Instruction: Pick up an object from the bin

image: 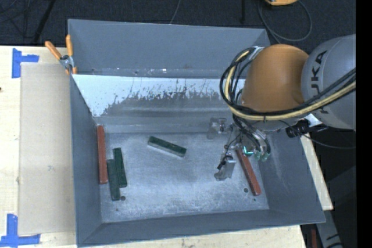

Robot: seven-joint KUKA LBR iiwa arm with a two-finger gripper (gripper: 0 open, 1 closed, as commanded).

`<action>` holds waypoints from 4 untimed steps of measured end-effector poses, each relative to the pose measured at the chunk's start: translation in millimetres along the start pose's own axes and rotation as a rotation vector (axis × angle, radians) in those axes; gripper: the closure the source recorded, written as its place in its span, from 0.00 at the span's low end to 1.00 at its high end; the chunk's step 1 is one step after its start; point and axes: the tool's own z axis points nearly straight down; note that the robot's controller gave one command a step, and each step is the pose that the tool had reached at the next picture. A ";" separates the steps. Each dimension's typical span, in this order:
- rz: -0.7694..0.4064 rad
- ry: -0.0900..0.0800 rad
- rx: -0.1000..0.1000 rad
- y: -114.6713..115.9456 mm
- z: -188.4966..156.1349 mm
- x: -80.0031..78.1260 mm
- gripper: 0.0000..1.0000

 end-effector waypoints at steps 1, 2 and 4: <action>-0.198 -0.003 -0.001 46.6 96.0 -32.9 0.00; -0.079 -0.011 -0.002 88.9 103.4 -66.8 0.00; -0.018 -0.019 -0.001 72.9 -51.2 -78.4 1.00</action>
Offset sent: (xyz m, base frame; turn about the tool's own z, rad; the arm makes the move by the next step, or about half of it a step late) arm 0.0331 0.0451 -0.0924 -0.1961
